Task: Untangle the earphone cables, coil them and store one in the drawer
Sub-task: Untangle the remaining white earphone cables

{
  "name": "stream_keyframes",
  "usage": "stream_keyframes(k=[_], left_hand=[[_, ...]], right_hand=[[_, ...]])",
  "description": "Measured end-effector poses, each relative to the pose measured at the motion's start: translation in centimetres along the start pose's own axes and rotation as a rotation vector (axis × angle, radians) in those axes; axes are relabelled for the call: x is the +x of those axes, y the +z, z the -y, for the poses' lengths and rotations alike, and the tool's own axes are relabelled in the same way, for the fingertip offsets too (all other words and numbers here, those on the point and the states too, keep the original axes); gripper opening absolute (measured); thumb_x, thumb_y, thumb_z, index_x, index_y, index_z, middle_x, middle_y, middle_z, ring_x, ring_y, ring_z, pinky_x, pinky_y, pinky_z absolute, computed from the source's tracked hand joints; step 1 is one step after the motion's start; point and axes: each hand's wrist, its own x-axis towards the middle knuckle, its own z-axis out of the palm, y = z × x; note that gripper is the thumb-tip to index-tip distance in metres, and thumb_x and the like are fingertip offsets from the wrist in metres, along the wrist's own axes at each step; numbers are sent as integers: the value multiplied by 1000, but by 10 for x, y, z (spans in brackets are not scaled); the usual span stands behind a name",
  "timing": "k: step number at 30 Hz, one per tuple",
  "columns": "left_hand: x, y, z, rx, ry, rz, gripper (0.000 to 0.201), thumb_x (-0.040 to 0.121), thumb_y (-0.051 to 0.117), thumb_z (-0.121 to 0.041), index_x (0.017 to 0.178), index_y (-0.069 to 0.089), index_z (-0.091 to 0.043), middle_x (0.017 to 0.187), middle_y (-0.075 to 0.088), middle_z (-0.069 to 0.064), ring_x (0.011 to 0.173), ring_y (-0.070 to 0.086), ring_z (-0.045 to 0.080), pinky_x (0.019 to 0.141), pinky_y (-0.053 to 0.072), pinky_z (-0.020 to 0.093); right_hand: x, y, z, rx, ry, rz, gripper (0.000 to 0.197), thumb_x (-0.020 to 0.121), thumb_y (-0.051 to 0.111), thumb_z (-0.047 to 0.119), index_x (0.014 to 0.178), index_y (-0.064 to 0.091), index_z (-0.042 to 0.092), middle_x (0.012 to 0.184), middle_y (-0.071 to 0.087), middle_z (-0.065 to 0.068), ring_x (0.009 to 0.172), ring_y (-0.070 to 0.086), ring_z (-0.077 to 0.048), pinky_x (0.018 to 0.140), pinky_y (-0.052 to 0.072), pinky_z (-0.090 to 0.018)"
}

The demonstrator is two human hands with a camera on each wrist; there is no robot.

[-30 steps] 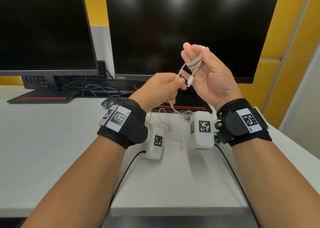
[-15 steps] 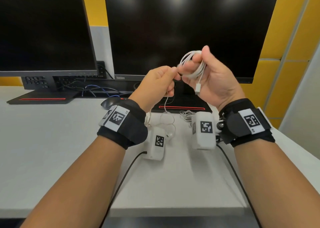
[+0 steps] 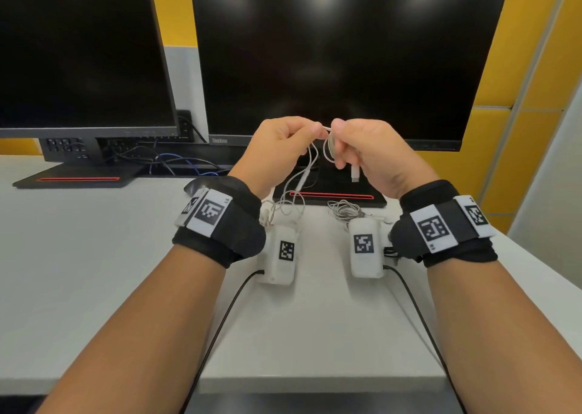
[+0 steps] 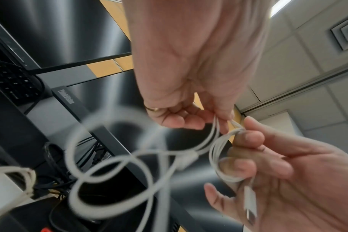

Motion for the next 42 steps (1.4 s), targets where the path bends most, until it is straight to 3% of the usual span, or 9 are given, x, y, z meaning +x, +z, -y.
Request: stream_keyframes(k=[5,8,17,22,27,29,32,35,42], left_hand=[[2,5,2,54,-75,105,21,98,52,-25,87,69,-24,75,63,-8,66,55,-5,65,45,10],[0,5,1,72,-105,176,24,100,50,-25,86,69,-24,77,65,-10,72,59,-2,72,43,15],[-2,3,-2,-129,-217,206,16,96,57,-11,107,65,-19,80,71,-1,74,68,6,73,56,19],[-3,3,-5,-182,-251,198,27,96,54,-6,123,55,-12,75,67,0,67,66,8,65,54,20],[1,-2,-6,-301,-219,22,20,98,47,-3,110,53,-17,76,61,-1,63,57,7,62,53,22],[2,-2,-5,-267,-239,18,20,98,46,-3,109,54,-18,78,59,1,64,54,9,57,50,19],[0,1,-2,-151,-256,99,18,95,50,-3,105,60,-14,80,61,3,63,56,9,56,49,18],[-1,4,1,-68,-257,171,12,95,55,-7,95,66,-13,79,65,5,65,64,7,61,53,19],[0,3,7,44,-218,79,14,92,63,-21,80,68,-24,81,66,-4,78,60,7,71,52,24]], right_hand=[[-1,-3,3,578,-33,-68,36,106,38,29,77,55,14,52,53,5,58,54,-12,70,50,-25],[-1,-2,3,681,-81,-85,27,105,37,24,94,59,14,96,75,-1,97,71,-16,92,52,-34],[7,5,-9,-20,-118,-115,39,96,46,0,128,59,18,133,58,5,130,48,-8,112,35,-31],[10,3,-18,-382,-136,-80,32,95,50,0,120,60,17,118,63,1,112,57,-11,90,42,-17],[14,6,-6,-445,110,-28,17,97,54,19,103,62,5,81,58,-7,72,55,-17,64,43,-28],[10,3,5,-367,329,-52,21,95,54,11,113,59,0,82,53,-8,73,52,-20,66,42,-28],[16,6,3,-42,275,-87,23,93,51,1,105,54,-19,75,52,-8,65,50,-18,66,47,-28],[12,5,7,162,256,-204,21,94,47,0,75,57,1,67,56,-4,59,54,-12,74,50,-33],[0,4,-4,157,38,-70,8,98,54,17,93,58,14,71,66,8,66,62,-1,72,50,-25]])
